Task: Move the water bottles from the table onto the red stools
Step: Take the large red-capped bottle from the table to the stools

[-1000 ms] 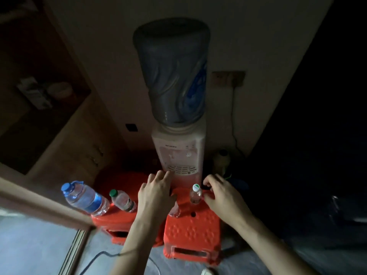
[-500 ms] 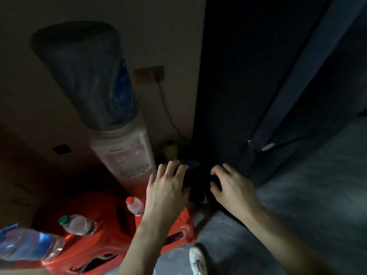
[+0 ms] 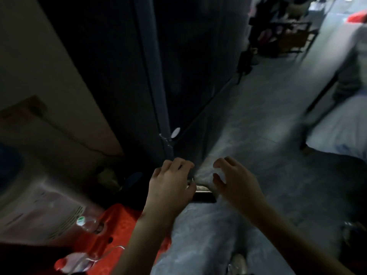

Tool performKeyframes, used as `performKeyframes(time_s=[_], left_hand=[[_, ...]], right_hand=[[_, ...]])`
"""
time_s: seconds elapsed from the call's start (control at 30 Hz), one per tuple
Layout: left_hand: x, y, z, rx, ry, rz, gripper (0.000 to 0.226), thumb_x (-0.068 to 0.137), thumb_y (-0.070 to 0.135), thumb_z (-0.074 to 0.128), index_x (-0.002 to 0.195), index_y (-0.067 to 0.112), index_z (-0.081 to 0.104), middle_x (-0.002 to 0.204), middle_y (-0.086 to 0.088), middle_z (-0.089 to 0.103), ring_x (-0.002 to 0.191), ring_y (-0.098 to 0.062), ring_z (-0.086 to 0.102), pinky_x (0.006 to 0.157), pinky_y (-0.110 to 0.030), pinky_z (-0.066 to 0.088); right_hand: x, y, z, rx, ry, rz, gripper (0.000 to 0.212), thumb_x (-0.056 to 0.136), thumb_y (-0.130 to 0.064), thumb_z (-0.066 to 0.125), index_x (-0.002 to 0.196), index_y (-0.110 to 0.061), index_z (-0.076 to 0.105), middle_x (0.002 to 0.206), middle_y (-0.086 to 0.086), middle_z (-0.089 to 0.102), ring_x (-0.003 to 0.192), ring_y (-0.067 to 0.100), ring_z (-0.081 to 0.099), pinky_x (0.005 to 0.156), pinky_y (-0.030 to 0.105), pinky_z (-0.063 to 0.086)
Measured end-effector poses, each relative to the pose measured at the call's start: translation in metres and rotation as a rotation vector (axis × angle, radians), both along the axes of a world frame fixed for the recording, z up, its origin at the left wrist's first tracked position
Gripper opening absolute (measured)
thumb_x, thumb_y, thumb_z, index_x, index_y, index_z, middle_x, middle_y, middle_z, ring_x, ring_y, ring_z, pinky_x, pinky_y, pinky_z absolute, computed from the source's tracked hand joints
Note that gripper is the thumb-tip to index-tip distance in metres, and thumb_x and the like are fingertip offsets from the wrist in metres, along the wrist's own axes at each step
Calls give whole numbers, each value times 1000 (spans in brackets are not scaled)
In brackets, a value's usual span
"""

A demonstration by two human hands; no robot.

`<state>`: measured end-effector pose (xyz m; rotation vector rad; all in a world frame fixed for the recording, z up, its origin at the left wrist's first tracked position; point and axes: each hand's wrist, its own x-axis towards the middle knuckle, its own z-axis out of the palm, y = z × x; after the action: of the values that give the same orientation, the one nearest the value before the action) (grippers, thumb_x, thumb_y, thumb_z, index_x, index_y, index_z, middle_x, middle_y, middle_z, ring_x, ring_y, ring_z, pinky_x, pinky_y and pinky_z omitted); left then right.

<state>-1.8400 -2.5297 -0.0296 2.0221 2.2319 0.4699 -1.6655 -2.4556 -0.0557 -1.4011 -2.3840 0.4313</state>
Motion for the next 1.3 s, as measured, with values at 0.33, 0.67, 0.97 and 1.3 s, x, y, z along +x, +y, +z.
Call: performKeyframes(time_s=[0.33, 0.67, 0.97, 1.3], left_hand=[[198, 149, 1, 3, 73, -382, 43, 88, 40, 55, 130, 32, 52, 128, 11, 53, 114, -14, 48, 89, -31, 36], [402, 242, 9, 63, 177, -669, 40, 82, 39, 60, 121, 29, 60, 122, 6, 60, 109, -21, 56, 83, -36, 44], [506, 301, -3, 76, 160, -846, 36, 82, 42, 62, 116, 29, 62, 117, 5, 62, 104, -21, 60, 77, -34, 45], [612, 433, -14, 101, 130, -939, 35, 81, 44, 62, 113, 28, 61, 114, 4, 63, 103, -22, 58, 77, -35, 42]], right_hand=[[222, 78, -3, -1, 21, -391, 26, 87, -33, 63, 110, -23, 60, 113, -3, 60, 95, 17, 61, 72, 30, 49], [422, 107, 13, 11, -28, -762, 27, 86, -37, 63, 111, -25, 59, 113, -2, 58, 96, 19, 61, 72, 32, 50], [510, 130, -3, -58, 10, -934, 28, 87, -37, 61, 111, -22, 59, 112, 2, 57, 97, 21, 61, 73, 34, 51], [597, 259, -2, -71, -93, -958, 25, 89, -34, 58, 109, -21, 54, 106, 1, 52, 95, 21, 57, 67, 32, 45]])
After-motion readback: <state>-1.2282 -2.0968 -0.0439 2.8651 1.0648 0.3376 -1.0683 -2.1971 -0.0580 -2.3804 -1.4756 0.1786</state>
